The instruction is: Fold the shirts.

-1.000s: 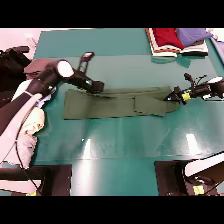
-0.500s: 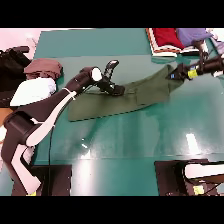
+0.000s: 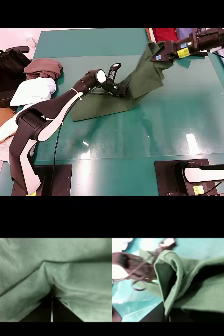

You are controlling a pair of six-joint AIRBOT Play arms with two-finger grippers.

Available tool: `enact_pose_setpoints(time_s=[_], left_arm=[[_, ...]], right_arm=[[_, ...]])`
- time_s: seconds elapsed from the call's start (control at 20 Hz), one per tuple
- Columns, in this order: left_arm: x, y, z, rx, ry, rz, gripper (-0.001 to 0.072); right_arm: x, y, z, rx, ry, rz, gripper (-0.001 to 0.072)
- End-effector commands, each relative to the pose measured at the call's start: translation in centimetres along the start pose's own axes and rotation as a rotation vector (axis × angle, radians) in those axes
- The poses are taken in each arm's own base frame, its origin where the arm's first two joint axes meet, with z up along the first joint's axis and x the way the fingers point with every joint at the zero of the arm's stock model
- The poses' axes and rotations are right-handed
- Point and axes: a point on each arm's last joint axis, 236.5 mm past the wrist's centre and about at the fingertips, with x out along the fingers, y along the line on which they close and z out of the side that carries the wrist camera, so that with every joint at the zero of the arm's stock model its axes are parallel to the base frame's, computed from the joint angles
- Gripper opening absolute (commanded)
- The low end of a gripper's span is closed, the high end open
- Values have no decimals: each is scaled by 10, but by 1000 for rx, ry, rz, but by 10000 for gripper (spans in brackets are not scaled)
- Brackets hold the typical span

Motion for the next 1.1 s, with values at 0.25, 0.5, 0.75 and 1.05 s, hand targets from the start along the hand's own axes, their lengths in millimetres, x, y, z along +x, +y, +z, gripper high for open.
enact_pose_setpoints(time_s=[0.25, 0.5, 0.75, 1.05], left_arm=[[-194, 86, 91, 3, -261, 196, 26], [-371, 124, 98, 41, -470, 389, 26], [-429, 109, 92, 53, -563, 422, 26], [-388, 71, 94, 119, -511, 345, 26]], right_arm=[[68, 95, -8, -124, 52, 122, 20], [202, 208, -30, -202, 4, 362, 214], [248, 202, -44, -264, 57, 323, 408], [180, -10, -59, -69, 221, -102, 408]])
